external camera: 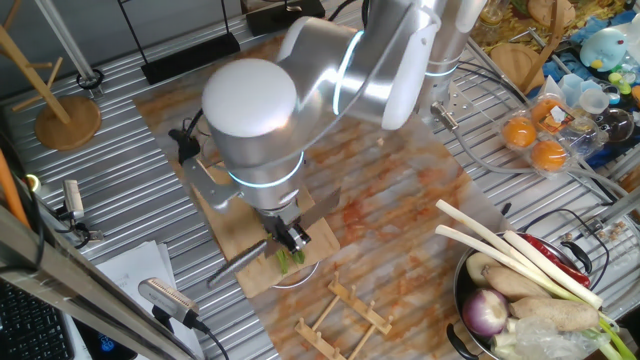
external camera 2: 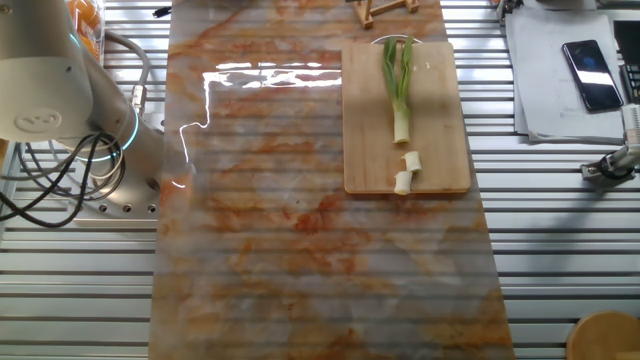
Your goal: Chop the scallions
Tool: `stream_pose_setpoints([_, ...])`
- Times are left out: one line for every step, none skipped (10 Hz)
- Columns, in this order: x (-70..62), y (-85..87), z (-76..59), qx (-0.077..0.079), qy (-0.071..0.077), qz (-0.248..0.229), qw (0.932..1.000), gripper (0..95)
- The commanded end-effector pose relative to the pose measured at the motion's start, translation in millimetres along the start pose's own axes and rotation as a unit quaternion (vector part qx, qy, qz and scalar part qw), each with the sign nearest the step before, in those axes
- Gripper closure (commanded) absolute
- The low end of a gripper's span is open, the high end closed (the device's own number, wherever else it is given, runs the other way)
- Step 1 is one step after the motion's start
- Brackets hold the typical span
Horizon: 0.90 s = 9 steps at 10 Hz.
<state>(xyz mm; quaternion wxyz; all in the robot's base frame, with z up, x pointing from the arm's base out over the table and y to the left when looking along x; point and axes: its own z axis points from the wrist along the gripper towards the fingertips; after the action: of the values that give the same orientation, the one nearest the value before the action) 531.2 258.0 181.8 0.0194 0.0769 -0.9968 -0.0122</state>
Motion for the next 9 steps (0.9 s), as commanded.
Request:
stream_pose_setpoints([-3.4,-37.5,17.6,0.008,0.001,-0.02,0.9998,95.0])
stream_pose_setpoints([-6.4,-51.7,20.0,0.009,0.002,-0.027,0.9996,95.0])
stream_pose_setpoints([-9.9,-77.1,23.9,0.014,0.003,-0.036,0.9993,95.0])
stream_pose_setpoints([-10.4,-96.2,27.7,0.017,0.003,-0.039,0.9991,95.0])
stream_pose_setpoints([-10.2,-107.4,30.8,0.02,0.005,-0.037,0.9991,95.0])
stream_pose_setpoints([-8.8,-125.8,36.7,0.033,0.006,-0.04,0.9986,95.0])
stream_pose_setpoints([-7.8,-138.3,43.0,0.032,0.004,-0.041,0.9986,95.0])
stream_pose_setpoints([-7.1,-144.5,47.3,0.032,0.003,-0.043,0.9986,95.0])
stream_pose_setpoints([-6.4,-147.3,50.5,0.031,0.006,-0.041,0.9987,95.0])
